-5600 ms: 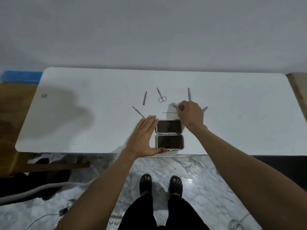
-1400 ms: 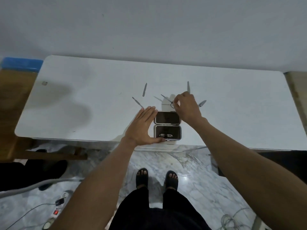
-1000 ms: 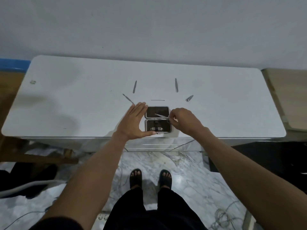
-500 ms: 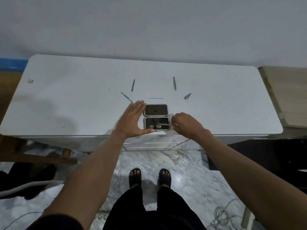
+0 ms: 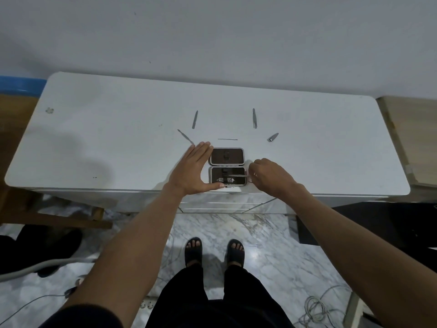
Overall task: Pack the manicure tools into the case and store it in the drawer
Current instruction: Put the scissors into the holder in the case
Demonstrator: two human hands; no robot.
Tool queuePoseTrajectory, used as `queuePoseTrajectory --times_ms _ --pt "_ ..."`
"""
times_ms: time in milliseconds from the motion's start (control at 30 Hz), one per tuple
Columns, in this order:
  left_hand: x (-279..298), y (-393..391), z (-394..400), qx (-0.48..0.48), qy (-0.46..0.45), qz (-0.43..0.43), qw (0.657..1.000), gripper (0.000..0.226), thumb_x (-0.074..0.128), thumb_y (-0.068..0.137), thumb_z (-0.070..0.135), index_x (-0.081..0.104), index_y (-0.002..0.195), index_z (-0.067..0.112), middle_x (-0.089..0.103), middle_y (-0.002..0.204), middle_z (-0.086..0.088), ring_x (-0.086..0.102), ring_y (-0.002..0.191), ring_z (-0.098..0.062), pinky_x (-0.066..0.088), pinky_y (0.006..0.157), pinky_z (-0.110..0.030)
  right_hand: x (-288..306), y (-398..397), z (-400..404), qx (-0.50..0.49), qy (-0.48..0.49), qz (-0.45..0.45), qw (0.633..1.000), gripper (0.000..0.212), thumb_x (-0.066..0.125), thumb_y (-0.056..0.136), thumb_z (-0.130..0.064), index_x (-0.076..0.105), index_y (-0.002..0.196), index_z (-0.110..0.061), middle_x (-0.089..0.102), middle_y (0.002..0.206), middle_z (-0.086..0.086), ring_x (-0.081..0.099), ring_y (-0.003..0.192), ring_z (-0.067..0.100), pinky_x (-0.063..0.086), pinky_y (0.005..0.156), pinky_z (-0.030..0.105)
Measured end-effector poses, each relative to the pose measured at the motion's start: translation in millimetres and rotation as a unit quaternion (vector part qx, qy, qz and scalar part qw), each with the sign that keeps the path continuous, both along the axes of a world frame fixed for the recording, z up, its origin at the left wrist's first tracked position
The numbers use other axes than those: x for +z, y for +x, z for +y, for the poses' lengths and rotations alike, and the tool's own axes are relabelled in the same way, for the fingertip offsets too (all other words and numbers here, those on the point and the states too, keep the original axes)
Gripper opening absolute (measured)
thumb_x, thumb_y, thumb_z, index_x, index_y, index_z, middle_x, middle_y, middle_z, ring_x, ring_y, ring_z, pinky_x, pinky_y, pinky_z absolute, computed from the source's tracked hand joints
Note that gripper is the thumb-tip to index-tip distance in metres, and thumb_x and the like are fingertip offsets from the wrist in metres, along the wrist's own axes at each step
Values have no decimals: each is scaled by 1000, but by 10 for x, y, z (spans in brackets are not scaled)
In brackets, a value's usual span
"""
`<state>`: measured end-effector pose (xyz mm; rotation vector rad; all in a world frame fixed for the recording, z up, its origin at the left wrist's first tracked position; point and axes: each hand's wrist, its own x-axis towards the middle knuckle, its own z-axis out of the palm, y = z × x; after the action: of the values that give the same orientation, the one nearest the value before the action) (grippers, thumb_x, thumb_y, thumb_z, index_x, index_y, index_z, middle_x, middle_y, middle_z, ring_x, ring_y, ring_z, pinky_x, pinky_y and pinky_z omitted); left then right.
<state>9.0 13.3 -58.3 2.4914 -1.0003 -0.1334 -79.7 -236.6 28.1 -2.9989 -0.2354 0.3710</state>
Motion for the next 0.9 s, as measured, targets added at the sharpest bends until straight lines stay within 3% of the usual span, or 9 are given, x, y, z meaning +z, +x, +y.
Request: queuePoseTrajectory --times_ms 333,600,900 --pt "5 -4 4 -2 -5 -3 1000 130 44 76 99 28 165 6 25 174 -8 16 163 -20 9 134 -43 -7 68 58 17 21 -5 1000 18 51 92 -13 62 87 0 63 86 16 56 80 34 49 65 43" --pt "-12 3 0 -2 -3 -1 1000 130 45 76 99 27 165 6 24 174 -9 16 163 -20 12 134 -46 -112 47 92 20 -14 -87 996 18 56 93 -17 66 93 -1 59 102 12 53 93 30 41 49 34" --pt "-6 -1 1 -3 -8 4 1000 131 44 76 99 26 165 5 23 174 -9 15 163 -20 9 134 -44 -194 69 250 24 -8 -120 992 15 63 87 -15 70 86 -3 60 95 13 55 85 32 41 53 34"
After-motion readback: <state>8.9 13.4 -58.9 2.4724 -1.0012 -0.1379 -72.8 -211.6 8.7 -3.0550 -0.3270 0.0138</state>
